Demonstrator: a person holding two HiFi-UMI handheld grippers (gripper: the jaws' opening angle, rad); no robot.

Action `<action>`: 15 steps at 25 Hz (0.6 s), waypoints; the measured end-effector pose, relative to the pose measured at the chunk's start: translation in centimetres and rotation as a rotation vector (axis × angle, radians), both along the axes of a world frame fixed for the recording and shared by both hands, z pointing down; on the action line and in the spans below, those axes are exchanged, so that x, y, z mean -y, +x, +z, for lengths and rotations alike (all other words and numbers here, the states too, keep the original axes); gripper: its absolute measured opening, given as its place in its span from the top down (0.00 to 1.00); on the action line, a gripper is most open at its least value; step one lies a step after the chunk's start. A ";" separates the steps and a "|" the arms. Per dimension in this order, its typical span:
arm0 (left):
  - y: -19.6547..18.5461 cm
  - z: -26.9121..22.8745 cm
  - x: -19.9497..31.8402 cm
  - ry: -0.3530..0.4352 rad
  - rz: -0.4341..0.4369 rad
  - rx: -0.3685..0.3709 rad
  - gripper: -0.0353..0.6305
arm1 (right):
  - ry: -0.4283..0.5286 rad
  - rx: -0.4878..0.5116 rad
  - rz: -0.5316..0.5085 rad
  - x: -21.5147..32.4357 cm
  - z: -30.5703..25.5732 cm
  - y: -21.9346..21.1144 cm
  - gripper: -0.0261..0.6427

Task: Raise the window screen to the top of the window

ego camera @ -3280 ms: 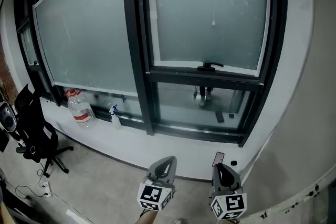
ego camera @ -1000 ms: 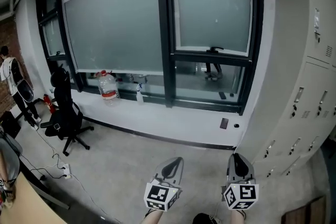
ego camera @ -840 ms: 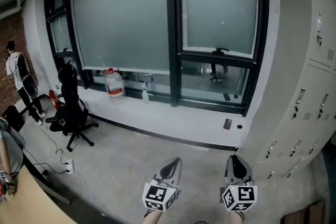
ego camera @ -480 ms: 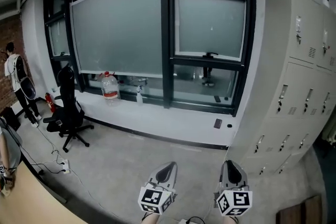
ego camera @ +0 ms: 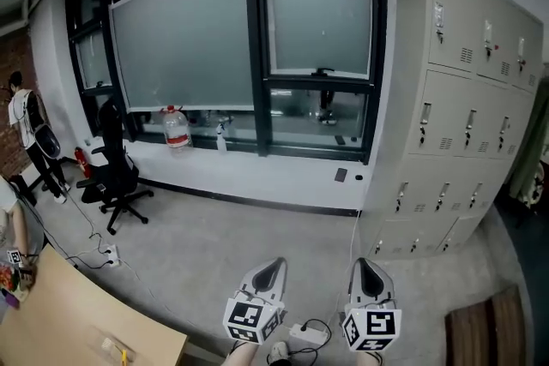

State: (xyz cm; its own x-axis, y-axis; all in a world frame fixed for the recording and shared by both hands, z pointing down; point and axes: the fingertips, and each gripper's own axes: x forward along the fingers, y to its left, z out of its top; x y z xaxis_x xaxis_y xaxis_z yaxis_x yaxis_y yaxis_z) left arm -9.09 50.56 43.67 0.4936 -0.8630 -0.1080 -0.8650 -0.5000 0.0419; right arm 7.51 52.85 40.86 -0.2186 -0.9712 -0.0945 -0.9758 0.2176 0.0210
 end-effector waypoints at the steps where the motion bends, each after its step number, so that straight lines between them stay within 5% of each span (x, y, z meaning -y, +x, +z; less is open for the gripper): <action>1: 0.3 -0.7 -0.7 0.015 0.003 0.004 0.94 | 0.008 -0.007 0.000 -0.8 -0.3 0.1 0.95; 7: 0.4 -2.9 -3.4 0.069 0.004 -0.017 0.94 | 0.029 -0.020 0.002 -3.8 -1.1 0.1 0.95; 15: -2.2 -0.5 -4.8 0.010 -0.042 -0.043 0.94 | -0.028 -0.039 -0.014 -4.6 1.0 -1.4 0.95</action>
State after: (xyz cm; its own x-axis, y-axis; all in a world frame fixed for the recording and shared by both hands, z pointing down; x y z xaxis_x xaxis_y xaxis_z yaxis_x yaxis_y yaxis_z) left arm -11.29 55.32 43.12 0.4515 -0.8817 -0.1372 -0.8829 -0.4637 0.0743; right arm 6.06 57.47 41.83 -0.2349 -0.9702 -0.0588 -0.9713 0.2319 0.0529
